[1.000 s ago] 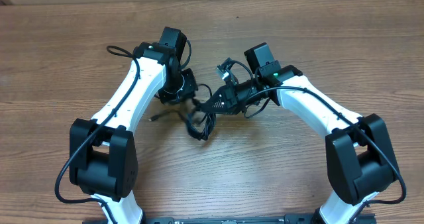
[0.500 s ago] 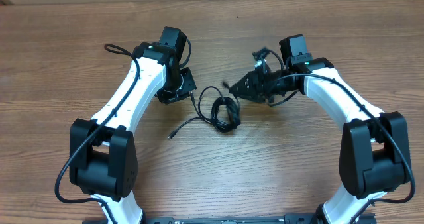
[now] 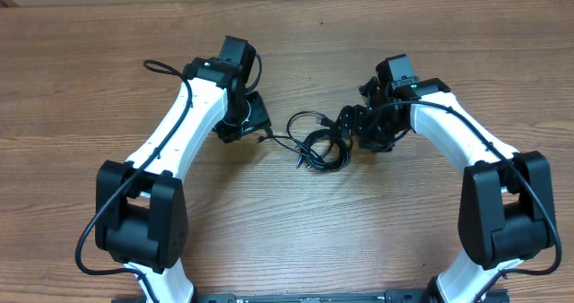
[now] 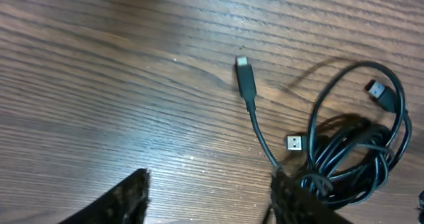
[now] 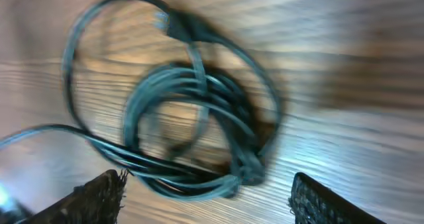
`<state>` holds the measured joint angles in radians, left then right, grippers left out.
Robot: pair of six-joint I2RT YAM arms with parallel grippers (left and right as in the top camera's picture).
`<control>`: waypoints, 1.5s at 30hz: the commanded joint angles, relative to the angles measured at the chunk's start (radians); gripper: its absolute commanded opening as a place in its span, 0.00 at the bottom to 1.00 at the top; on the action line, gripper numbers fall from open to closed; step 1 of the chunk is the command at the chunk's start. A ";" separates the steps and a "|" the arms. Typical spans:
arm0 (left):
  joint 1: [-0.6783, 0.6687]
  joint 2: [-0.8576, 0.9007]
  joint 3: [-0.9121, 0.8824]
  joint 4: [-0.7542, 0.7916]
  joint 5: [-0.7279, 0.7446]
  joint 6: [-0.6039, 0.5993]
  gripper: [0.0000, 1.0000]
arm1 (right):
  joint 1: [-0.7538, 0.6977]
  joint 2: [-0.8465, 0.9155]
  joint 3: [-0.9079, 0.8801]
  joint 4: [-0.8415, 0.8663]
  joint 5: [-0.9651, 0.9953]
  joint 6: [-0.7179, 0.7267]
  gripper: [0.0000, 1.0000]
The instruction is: Untangle cables
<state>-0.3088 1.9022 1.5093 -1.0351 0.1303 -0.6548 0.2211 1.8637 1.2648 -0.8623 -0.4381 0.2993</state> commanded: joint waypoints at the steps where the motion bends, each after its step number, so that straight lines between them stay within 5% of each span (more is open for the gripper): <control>1: -0.027 0.008 -0.003 0.004 0.000 -0.007 0.64 | -0.019 -0.031 0.063 -0.037 0.086 -0.077 0.79; 5: -0.050 0.008 -0.003 0.036 -0.003 -0.007 0.79 | -0.001 -0.031 0.077 -0.044 0.078 -0.227 0.71; 10: -0.055 0.008 -0.003 0.075 -0.013 -0.007 0.80 | 0.070 -0.024 0.055 -0.005 0.083 -0.488 0.67; 15: -0.040 0.008 -0.003 0.083 -0.079 -0.007 0.80 | 0.109 -0.015 -0.006 0.120 0.090 -0.607 0.64; 17: -0.028 0.008 -0.003 0.083 -0.090 -0.007 0.84 | 0.114 -0.013 -0.017 0.158 0.090 -0.649 0.56; 22: -0.008 0.008 -0.003 0.083 -0.089 -0.007 0.90 | 0.114 -0.007 -0.017 0.172 0.089 -0.648 0.41; 35: -0.003 0.008 -0.003 0.098 -0.089 -0.007 0.97 | 0.132 -0.004 -0.141 0.349 0.122 -0.670 0.32; 39: -0.003 0.008 -0.003 0.098 -0.089 -0.007 0.97 | 0.134 -0.004 -0.160 0.348 0.123 -0.667 0.34; 41: -0.003 0.008 -0.003 0.098 -0.089 -0.007 0.98 | 0.134 -0.004 -0.191 0.383 0.136 -0.667 0.50; 45: -0.003 0.008 -0.003 0.098 -0.089 -0.007 0.98 | 0.134 -0.005 -0.187 0.406 0.166 -0.667 0.51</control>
<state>-0.3122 1.9022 1.5089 -0.9413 0.0547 -0.6548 0.3534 1.8633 1.0866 -0.4664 -0.3206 -0.3676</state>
